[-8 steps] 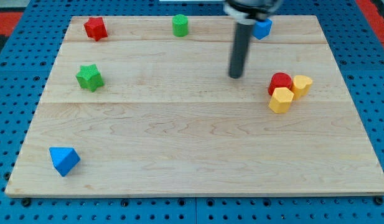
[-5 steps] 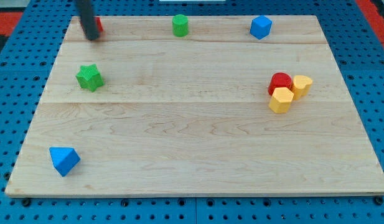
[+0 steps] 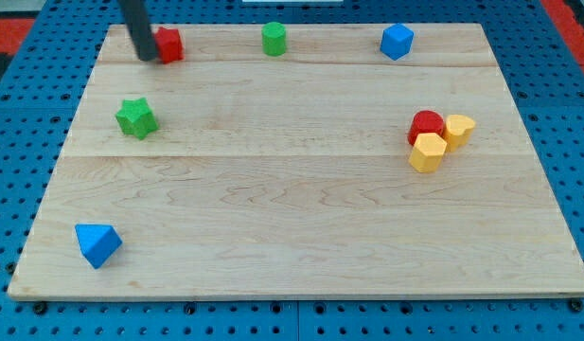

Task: Slide the red star top left to the red circle

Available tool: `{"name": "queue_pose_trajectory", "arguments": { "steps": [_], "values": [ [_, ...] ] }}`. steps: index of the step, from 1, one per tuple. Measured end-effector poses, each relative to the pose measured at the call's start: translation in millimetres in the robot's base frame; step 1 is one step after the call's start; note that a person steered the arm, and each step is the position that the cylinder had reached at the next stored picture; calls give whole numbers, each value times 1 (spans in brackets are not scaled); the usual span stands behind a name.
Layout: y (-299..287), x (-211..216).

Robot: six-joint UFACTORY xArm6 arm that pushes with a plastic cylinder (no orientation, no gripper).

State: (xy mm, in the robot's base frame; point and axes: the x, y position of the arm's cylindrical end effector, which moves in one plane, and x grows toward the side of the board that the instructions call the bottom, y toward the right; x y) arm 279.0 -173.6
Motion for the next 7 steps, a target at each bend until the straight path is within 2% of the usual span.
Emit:
{"name": "queue_pose_trajectory", "arguments": {
  "steps": [2, 3, 4, 5, 6, 7],
  "values": [
    [-76, -32],
    [-41, -39],
    [29, -40],
    [29, -64],
    [58, -56],
    [126, 15]
  ]
}}
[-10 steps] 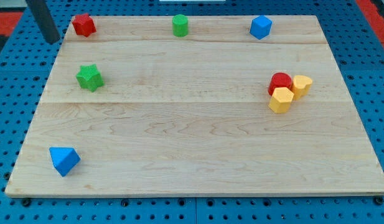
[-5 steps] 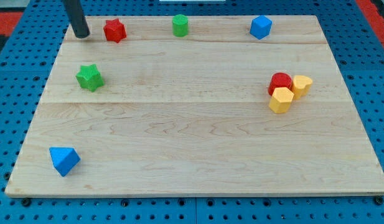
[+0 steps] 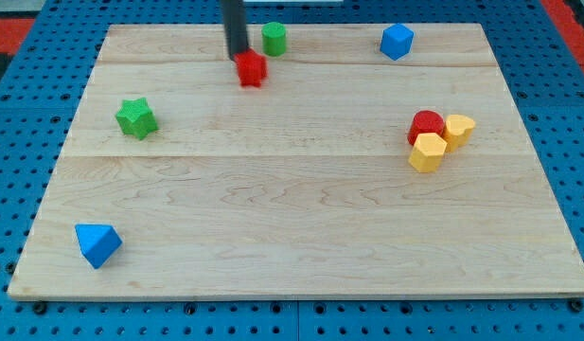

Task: Slide the red star top left to the red circle

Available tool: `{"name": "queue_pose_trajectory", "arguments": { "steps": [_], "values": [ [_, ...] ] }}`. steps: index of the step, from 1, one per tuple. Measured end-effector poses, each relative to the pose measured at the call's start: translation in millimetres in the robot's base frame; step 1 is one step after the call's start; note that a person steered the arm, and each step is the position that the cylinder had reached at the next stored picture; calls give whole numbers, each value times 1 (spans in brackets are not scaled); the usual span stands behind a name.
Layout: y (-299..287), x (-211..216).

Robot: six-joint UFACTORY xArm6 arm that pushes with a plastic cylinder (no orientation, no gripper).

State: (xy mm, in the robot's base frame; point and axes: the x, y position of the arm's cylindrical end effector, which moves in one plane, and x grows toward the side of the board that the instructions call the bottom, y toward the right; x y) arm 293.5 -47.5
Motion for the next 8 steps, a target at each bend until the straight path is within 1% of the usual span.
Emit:
{"name": "queue_pose_trajectory", "arguments": {
  "steps": [1, 3, 4, 5, 6, 7, 8],
  "values": [
    [20, 39],
    [-6, 36],
    [22, 78],
    [98, 92],
    [73, 86],
    [59, 70],
    [68, 51]
  ]
}}
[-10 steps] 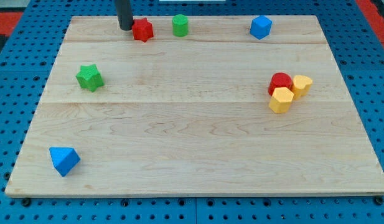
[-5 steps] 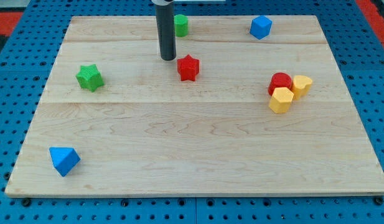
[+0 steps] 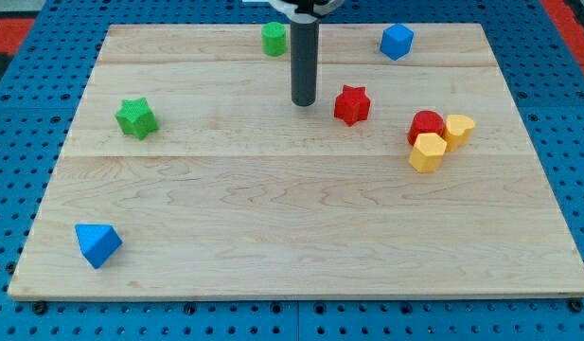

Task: Slide the red star top left to the red circle

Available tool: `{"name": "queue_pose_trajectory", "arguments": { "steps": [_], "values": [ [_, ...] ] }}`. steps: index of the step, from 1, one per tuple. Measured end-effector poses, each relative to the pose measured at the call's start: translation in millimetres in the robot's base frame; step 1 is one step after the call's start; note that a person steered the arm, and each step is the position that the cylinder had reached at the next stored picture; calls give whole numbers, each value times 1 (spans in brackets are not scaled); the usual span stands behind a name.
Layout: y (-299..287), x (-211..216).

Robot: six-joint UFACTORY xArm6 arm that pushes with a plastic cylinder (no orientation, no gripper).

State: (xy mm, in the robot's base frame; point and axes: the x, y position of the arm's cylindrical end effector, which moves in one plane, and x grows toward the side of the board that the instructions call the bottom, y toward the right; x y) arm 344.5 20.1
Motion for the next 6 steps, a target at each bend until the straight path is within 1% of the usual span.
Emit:
{"name": "queue_pose_trajectory", "arguments": {
  "steps": [1, 2, 4, 5, 6],
  "values": [
    [16, 0],
    [73, 27],
    [78, 30],
    [76, 22],
    [73, -3]
  ]
}}
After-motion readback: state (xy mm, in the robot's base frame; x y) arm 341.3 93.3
